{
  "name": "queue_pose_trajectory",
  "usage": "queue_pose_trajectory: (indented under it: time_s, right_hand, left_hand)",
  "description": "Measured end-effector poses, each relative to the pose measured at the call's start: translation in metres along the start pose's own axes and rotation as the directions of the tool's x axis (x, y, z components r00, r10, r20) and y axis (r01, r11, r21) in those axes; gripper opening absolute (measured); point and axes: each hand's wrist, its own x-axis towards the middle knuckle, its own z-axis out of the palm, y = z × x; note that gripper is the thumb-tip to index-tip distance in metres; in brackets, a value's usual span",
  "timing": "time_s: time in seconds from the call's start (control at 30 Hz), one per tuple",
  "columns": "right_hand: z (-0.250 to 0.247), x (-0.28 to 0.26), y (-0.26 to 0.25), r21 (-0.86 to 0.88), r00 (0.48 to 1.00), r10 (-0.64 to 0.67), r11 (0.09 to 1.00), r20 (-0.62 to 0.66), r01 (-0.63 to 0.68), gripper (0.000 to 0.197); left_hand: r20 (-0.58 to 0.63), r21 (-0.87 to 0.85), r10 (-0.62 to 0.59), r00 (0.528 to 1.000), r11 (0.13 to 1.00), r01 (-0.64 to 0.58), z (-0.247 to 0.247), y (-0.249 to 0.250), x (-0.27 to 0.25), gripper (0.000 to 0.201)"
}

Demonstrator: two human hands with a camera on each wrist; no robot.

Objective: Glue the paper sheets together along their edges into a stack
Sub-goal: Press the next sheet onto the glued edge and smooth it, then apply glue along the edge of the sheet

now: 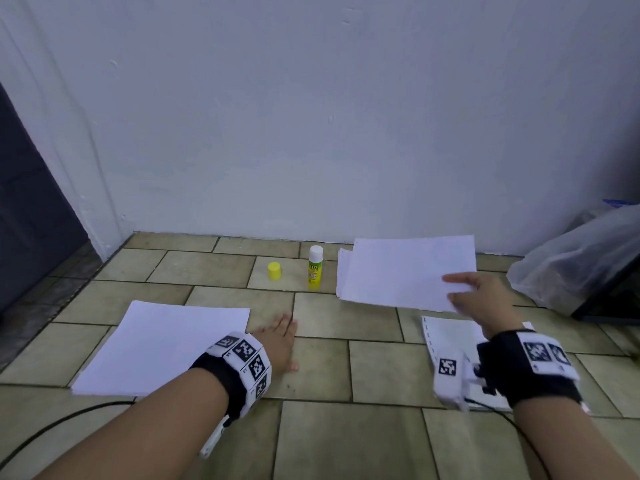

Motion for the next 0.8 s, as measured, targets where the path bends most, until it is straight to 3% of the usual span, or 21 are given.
queue_pose_trajectory:
  time_s: [0.27,0.37,0.47,0.57,0.8]
  right_hand:
    - [0.049,0.065,-0.01,-0.294,0.997,0.061,0.955,0.04,-0.047,0.038]
    - [0.058,0.077,-0.008,-0.404,0.992,0.105,0.912,0.066,-0.07,0.028]
    - [0.062,0.082,-0.003,-0.597,0.97,0.184,0.801,0.161,-0.053,0.026]
    - [0.063,0.088,0.004,-0.671,0.948,0.221,0.742,0.228,-0.011,0.036]
    - [0.07,0.087,-0.001,-0.869,0.962,0.231,0.495,0.144,0.011,0.043]
  left_hand:
    - [0.001,0.059,-0.045,0.999,0.997,0.045,-0.003,0.007,0.004,0.086]
    - [0.0,0.068,-0.042,0.999,0.997,0.042,-0.004,0.007,0.003,0.085]
    - [-0.005,0.084,-0.032,0.999,0.996,0.033,-0.004,0.007,0.001,0.084]
    - [-0.015,0.096,-0.015,1.0,0.995,0.016,-0.002,0.004,0.001,0.083]
    - [0.004,0.096,-0.002,1.0,0.995,0.001,0.0,0.0,0.007,0.085]
